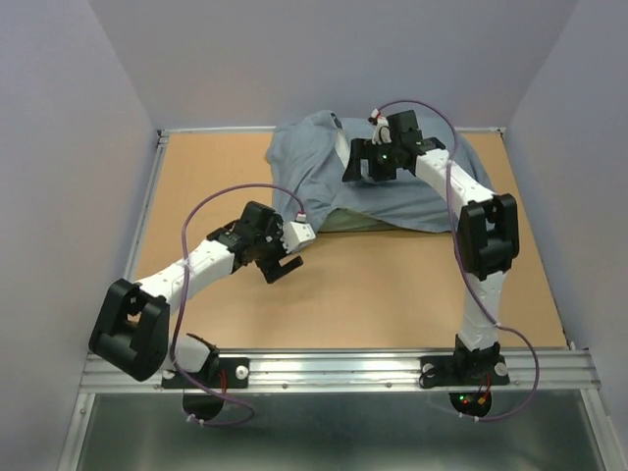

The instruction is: Put the pillow into the pillowcase

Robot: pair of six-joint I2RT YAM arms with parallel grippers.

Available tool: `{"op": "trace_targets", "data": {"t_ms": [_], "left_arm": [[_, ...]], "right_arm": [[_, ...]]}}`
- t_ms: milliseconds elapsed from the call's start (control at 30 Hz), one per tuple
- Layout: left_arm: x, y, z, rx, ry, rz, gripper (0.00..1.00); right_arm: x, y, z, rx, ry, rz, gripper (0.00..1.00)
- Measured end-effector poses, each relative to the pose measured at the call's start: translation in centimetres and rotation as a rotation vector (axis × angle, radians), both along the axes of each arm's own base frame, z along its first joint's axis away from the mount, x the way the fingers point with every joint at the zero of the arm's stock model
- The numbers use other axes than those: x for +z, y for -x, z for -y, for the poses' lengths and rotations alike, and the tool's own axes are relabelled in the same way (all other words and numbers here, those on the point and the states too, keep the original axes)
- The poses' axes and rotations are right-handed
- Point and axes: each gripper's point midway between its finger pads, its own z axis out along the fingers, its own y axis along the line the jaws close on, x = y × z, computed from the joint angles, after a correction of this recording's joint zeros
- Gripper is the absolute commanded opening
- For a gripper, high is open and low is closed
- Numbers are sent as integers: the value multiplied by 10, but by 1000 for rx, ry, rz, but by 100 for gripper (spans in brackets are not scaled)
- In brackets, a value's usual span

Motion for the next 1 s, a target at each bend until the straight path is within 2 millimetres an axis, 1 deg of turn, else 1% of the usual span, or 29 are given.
{"op": "trace_targets", "data": {"t_ms": [33,100,133,167,200,233,267,300,333,367,400,433,467,500,533,567,633,667,700,733,767,800,833,867,900,967,1000], "left_arm": [[-6,0,2,-6,-18,17,99],[-10,-10,8,6,-48,74,99],[-14,-18,15,8,-61,103,99],[-18,-27,19,16,-72,127,99],[-21,-35,23,25,-87,146,99],[-28,-42,27,30,-108,156,99],[-30,-48,29,37,-118,168,99],[-34,-60,34,53,-134,192,98],[-37,-67,38,59,-142,200,98],[-37,-78,42,76,-146,221,89],[-34,-90,46,101,-153,239,81],[-35,-99,49,120,-156,242,71],[-37,-109,52,133,-157,244,38],[-38,-118,52,153,-155,241,15],[-40,-122,49,173,-152,235,0],[-42,-123,40,186,-159,222,0],[-49,-121,13,217,-187,184,0],[-53,-119,-6,236,-201,168,0],[-52,-119,-25,263,-207,155,0],[-50,-118,-43,288,-215,147,0],[-49,-116,-60,313,-225,139,0],[-48,-113,-71,328,-237,132,0],[-47,-109,-90,358,-261,120,0],[-49,-105,-100,372,-279,107,0],[-51,-100,-107,380,-293,90,0],[-54,-95,-109,374,-308,71,0],[-55,-93,-108,368,-311,63,0]], "right_arm": [[5,10,-3,22,8,4,100],[19,27,5,53,48,37,100],[33,34,19,45,73,68,100],[42,38,35,29,95,89,100],[49,39,47,12,106,102,100],[60,39,77,-40,130,124,100],[66,39,97,-72,145,135,100],[73,40,135,-139,175,145,100],[76,39,158,-184,190,148,100],[76,39,191,-243,218,141,100],[74,41,211,-277,231,129,100],[68,45,244,-332,261,103,100],[62,51,269,-371,285,74,100],[55,57,288,-398,308,44,100],[48,65,308,-424,328,11,100],[43,71,320,-436,346,-14,100],[27,89,339,-415,396,-66,99],[19,96,343,-391,416,-86,98],[13,103,346,-378,427,-104,97],[-1,116,352,-346,445,-142,95],[-9,123,354,-319,456,-158,94],[-23,136,356,-272,471,-195,93],[-33,144,356,-236,479,-219,91],[-43,152,356,-207,480,-245,90],[-48,156,356,-191,478,-263,89],[-60,161,353,-163,456,-297,88],[-65,160,347,-147,418,-307,88]]}}
